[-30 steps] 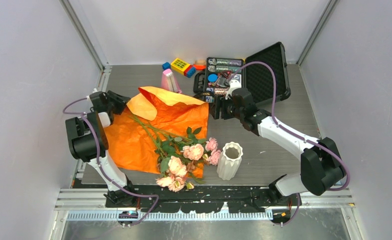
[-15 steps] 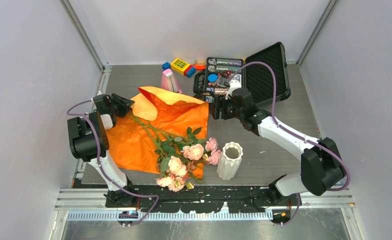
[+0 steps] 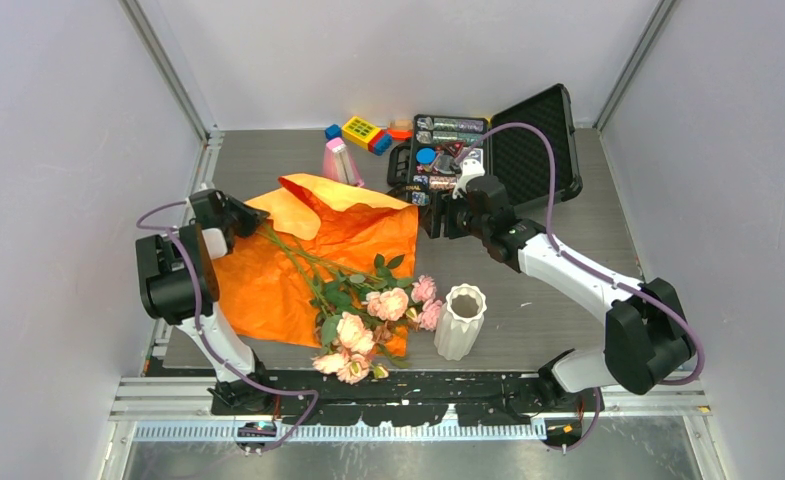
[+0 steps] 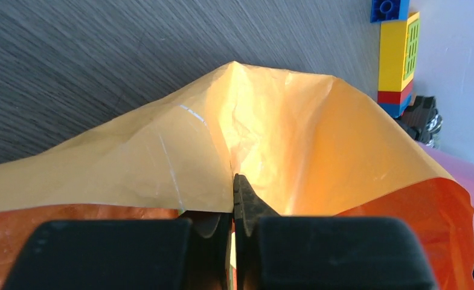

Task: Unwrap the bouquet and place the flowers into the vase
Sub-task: Unfold the wrapping paper at the center of the board.

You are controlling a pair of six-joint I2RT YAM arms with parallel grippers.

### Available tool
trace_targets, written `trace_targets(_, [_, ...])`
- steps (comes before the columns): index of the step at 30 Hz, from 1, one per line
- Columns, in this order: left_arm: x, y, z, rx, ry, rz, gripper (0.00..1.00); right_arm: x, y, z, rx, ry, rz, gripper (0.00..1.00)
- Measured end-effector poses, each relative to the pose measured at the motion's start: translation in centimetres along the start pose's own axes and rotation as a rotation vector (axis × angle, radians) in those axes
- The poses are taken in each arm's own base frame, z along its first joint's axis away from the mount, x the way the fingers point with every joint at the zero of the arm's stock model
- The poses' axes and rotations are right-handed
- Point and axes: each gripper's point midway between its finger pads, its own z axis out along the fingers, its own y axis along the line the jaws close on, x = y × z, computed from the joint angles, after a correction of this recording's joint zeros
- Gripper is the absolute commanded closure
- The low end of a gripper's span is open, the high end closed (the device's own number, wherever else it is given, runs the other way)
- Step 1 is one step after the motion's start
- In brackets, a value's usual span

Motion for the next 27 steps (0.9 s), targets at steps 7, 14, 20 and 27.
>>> trace_targets(7, [-1.1,-2.0,-1.2,0.035,-0.027,-0.023,1.00,-0.3,0.1,-0.5,-0.003,-0.009,-0.001,0.34])
trace_targets(14, [-2.4,-3.0,-1.4,0.066,-0.066,-0.148,1.00,-0.3,0.1,-0.6,-0.002,-0.007,0.000,0.34])
trace_targets(20, [-3.9,-1.8,-1.2,0.079,-0.138,-0.275,1.00,-0.4,0.0,-0.7,0.008,-0.001,0.000,0.34])
trace_targets(27, [-4.4,0.9,-1.0,0.031,-0.205,-0.380,1.00,-0.2,-0.3,-0.8,0.025,0.009,-0.004,0.35])
